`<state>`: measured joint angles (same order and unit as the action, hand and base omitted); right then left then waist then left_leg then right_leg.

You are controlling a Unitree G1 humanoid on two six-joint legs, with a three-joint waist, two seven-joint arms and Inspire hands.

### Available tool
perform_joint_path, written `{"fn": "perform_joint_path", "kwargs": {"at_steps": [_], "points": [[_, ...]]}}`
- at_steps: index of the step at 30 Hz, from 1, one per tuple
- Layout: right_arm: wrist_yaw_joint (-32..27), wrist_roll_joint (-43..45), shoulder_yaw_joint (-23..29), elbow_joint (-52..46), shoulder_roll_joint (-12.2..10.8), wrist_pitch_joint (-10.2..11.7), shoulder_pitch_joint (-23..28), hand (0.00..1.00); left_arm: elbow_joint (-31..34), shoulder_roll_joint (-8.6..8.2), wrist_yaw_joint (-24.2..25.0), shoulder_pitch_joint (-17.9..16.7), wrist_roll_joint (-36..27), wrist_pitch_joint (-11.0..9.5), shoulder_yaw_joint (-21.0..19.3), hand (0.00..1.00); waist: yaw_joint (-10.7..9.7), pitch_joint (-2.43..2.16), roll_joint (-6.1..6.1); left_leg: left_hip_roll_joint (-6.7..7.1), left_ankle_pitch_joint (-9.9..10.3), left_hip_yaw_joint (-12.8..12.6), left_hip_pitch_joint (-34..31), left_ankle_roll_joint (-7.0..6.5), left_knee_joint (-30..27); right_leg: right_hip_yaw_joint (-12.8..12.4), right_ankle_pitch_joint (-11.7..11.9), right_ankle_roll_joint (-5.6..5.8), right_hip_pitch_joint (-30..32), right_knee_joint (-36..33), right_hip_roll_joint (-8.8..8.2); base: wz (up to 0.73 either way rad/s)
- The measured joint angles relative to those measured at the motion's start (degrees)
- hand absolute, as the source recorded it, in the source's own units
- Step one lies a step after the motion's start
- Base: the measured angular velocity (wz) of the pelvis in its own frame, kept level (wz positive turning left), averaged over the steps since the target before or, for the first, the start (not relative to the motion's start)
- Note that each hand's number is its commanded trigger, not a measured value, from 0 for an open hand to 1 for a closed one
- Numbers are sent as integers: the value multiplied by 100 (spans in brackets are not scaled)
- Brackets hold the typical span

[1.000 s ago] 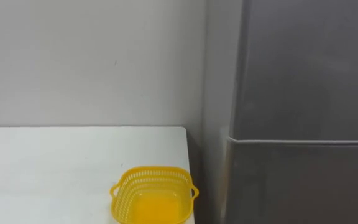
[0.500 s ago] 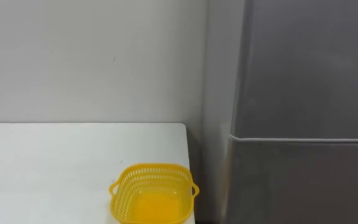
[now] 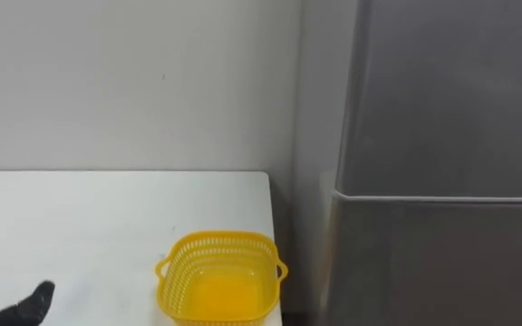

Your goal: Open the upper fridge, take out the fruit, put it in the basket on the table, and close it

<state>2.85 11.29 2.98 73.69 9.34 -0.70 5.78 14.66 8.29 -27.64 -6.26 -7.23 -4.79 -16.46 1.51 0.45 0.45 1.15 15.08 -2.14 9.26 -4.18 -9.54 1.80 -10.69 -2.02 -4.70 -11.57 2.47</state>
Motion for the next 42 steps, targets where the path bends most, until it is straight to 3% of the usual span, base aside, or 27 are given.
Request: {"fn": "perform_joint_path", "kwargs": {"at_steps": [3, 6, 11, 15, 23, 32, 38, 42], "points": [[46, 18, 13, 28, 9, -9, -20, 0, 561, 56, 294, 132, 9, -3, 123, 0, -51, 2, 2, 1, -3, -3, 17, 1, -18, 3, 0, 0, -24, 7, -10, 0], [49, 21, 5, 5, 7, -15, -33, 0, 661, 59, 584, 324, -4, 31, 272, 0, -74, 6, 8, -2, -3, -28, 19, 2, -17, -3, 0, 0, -25, 9, -10, 0], [62, 30, -5, 3, 10, -76, -79, 0, 692, 138, 1198, 617, -178, 340, 589, 0, -284, 6, 12, -3, -3, -32, 2, 2, -24, -14, 0, 0, -5, -4, -9, 0], [149, 32, -61, 43, 12, -192, -142, 0, 802, 143, 1591, 936, -186, 440, 751, 0, -410, 2, 23, -10, -3, -85, -77, 2, -30, -37, 17, -6, 91, -18, -1, -3], [154, 91, -230, 50, 61, -207, -264, 0, 948, 170, 1967, 1302, -224, 589, 1236, 0, -487, -4, 126, -42, -9, -241, -95, 12, -19, -233, 56, -16, 171, -5, 52, -13], [243, 169, -651, -91, 61, -400, -423, 0, 1060, 182, 2586, 1668, -224, 897, 1906, 0, -614, -5, 78, -49, -22, -297, -95, 32, -12, -287, 59, -23, 183, -5, 62, -3], [324, 180, -802, -98, 58, -460, -409, 0, 1060, 181, 2946, 1809, -363, 1102, 1958, 0, -634, -31, 7, -51, -29, -329, -87, 43, -13, -300, 63, -27, 179, -6, 58, -1], [342, 180, -803, -136, 58, -540, -402, 0, 1060, 181, 3148, 1887, -452, 1126, 1975, 0, -637, -35, 14, -50, -29, -334, -82, 43, -12, -302, 67, -24, 175, -7, 56, 0]]}}
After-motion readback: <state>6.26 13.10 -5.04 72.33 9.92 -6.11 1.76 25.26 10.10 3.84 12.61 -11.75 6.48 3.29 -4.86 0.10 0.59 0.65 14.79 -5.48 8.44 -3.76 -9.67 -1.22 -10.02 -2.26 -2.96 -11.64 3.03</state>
